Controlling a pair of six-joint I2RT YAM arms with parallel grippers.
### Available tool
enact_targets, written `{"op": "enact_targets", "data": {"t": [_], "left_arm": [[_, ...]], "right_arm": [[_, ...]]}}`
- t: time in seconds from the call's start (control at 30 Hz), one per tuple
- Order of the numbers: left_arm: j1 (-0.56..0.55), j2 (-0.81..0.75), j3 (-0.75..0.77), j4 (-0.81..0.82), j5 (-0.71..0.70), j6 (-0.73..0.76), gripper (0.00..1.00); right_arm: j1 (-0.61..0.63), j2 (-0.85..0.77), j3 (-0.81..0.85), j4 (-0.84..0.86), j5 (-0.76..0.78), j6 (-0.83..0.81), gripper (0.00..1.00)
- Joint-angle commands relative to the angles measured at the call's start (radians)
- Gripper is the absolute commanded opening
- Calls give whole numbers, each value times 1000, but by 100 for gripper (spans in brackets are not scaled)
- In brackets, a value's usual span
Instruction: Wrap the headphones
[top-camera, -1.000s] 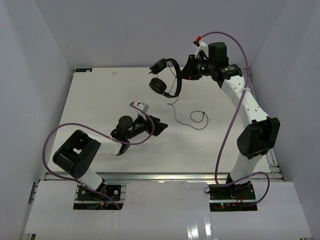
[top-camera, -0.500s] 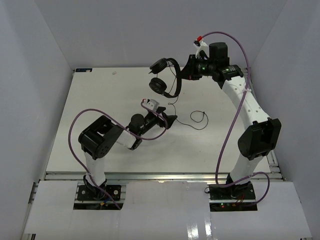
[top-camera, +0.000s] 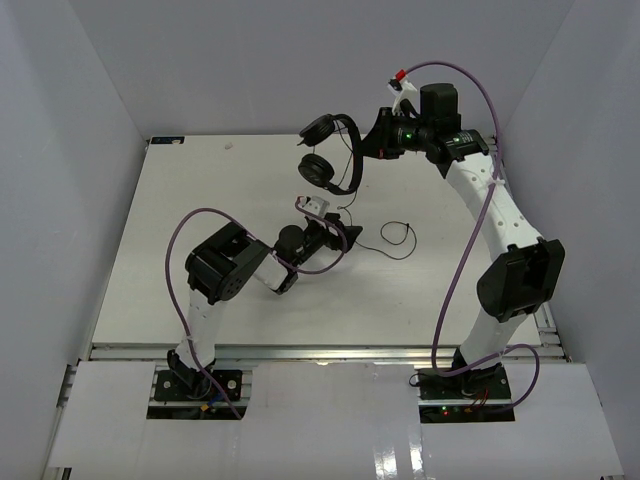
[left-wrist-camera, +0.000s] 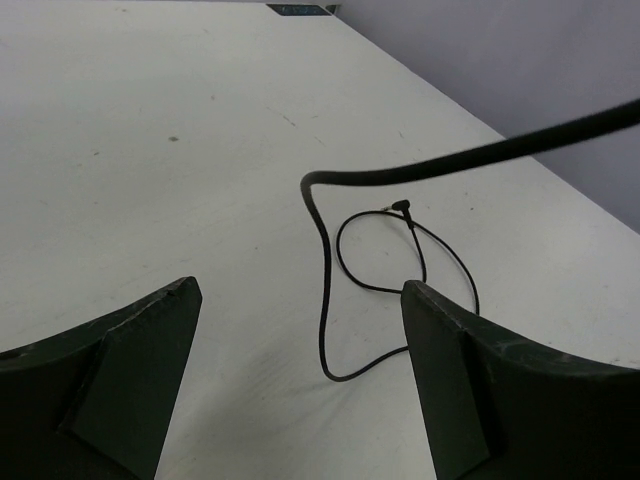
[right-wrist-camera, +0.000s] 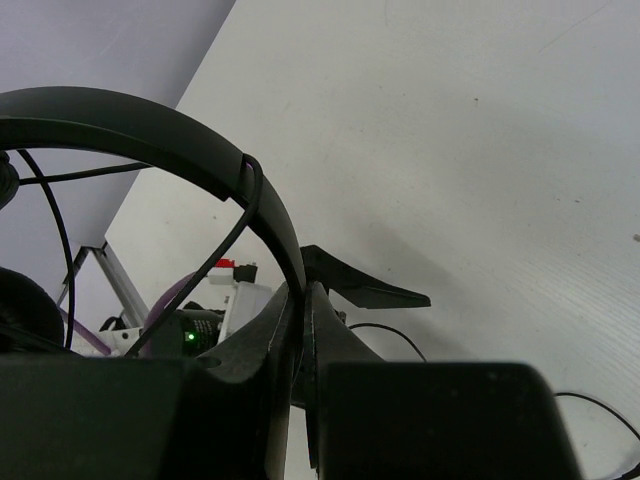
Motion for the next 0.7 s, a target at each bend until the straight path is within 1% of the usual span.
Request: {"op": "enact_targets", "data": {"t": [0.0, 0.13, 0.2, 0.33, 0.37, 0.4, 0.47, 0.5, 0.57, 0.67], "left_arm": [[-5, 34, 71, 90, -48, -40, 87], [-5, 65, 112, 99, -53, -62, 77], [-5, 74, 124, 104, -54, -68, 71], [-5, 91, 145, 104, -45, -89, 47], [-5, 95, 148, 107, -45, -92, 47], [-4, 101, 152, 110, -29, -99, 38], [-5, 108, 153, 120, -4, -118, 30], [-5, 107, 150, 128, -3, -125, 25], [-5, 100, 130, 143, 2, -149, 0], [-3, 63, 53, 187, 4, -143, 0]], "right_arm": [[0, -68, 2, 65, -40, 35, 8], [-1, -77, -7, 68, -42, 35, 8], [0, -79, -12, 71, -45, 37, 8], [0, -82, -21, 79, -51, 40, 8], [-1, -82, -21, 79, -51, 41, 8], [-1, -85, -23, 79, -50, 41, 8], [-1, -86, -29, 79, -48, 40, 8], [-1, -87, -31, 79, -48, 39, 8], [-1, -91, -37, 79, -44, 36, 8], [-4, -96, -38, 79, -29, 24, 8]]}}
